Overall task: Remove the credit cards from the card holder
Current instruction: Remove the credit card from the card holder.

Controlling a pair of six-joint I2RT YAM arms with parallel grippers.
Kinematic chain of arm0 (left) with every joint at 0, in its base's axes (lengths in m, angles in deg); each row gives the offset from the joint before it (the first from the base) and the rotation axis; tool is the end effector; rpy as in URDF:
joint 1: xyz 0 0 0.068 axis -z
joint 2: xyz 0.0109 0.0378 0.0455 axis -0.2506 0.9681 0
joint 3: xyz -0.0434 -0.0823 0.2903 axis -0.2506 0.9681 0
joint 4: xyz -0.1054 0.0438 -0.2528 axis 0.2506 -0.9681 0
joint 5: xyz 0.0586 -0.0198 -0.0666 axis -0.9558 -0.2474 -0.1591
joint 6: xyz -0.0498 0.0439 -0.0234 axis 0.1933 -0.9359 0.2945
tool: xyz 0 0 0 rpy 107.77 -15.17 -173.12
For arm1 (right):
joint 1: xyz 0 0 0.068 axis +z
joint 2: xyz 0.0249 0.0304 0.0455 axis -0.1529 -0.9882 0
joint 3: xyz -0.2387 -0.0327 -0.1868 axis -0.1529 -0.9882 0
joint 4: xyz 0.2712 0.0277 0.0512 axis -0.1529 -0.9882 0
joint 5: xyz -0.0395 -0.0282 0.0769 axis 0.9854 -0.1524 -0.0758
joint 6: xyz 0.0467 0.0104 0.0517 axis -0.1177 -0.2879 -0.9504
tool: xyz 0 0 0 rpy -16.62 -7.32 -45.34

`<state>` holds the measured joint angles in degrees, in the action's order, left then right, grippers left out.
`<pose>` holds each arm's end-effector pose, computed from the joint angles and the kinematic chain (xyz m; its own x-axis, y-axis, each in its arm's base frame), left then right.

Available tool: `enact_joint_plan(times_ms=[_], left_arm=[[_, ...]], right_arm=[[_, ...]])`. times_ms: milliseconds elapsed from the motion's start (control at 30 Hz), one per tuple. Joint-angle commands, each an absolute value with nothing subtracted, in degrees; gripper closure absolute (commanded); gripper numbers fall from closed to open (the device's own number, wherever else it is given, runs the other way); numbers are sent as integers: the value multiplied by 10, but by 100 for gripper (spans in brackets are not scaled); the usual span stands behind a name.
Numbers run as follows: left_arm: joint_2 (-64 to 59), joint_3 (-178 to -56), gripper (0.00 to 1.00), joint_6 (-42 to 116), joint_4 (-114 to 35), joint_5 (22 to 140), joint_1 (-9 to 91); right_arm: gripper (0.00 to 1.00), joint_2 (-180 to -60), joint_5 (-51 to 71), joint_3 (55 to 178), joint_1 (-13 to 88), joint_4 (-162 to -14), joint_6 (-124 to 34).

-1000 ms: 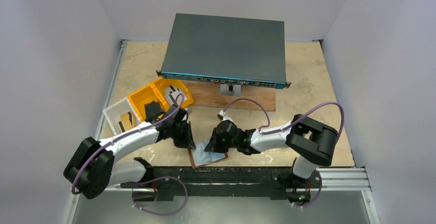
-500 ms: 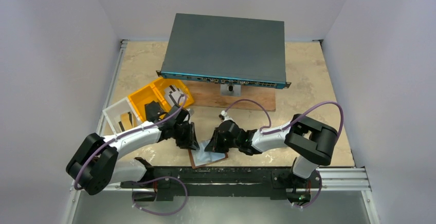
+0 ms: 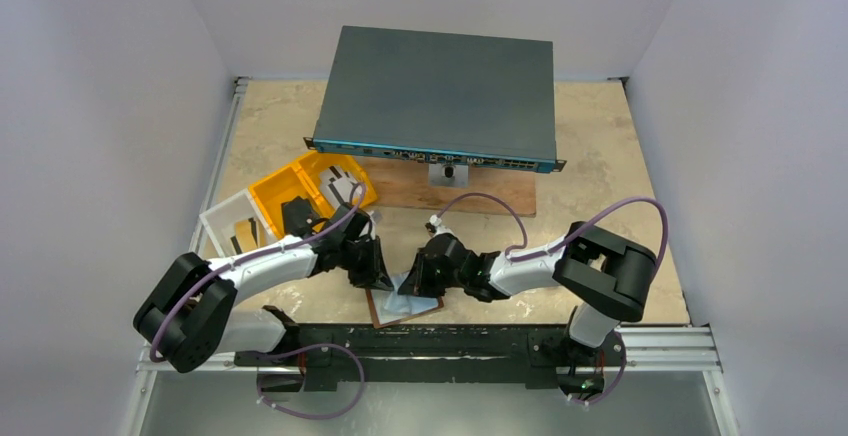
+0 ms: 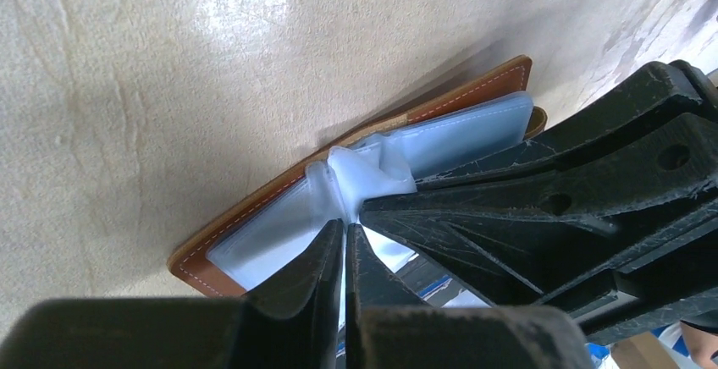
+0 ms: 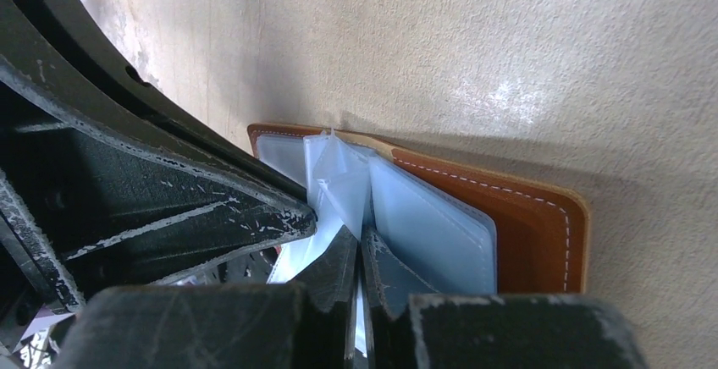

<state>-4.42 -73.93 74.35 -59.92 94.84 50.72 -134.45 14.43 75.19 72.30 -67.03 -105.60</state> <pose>0.1674 -0.1495 0.1451 -0.9887 -0.1406 -0.0522 -0.0862 0.8178 -0.5690 0.1430 0.2940 0.1229 -0.9538 0.1514 -0.2594 -0.0838 0.6951 0.7140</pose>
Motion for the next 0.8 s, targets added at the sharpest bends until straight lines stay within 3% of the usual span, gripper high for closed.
enact_joint_plan(times_ms=[0, 167, 333, 767], left_arm=[[-44, -740, 100, 750, -580, 954, 513], [-52, -750, 100, 741, -599, 941, 513], [-58, -767, 100, 725, -619, 940, 512], [-74, -791, 100, 731, -619, 984, 514]], right_arm=[[95, -1345, 167, 756, 723, -744, -1024], [78, -1297, 176, 780, 722, -777, -1010], [69, -1254, 188, 797, 722, -812, -1003], [65, -1197, 246, 798, 723, -890, -998]])
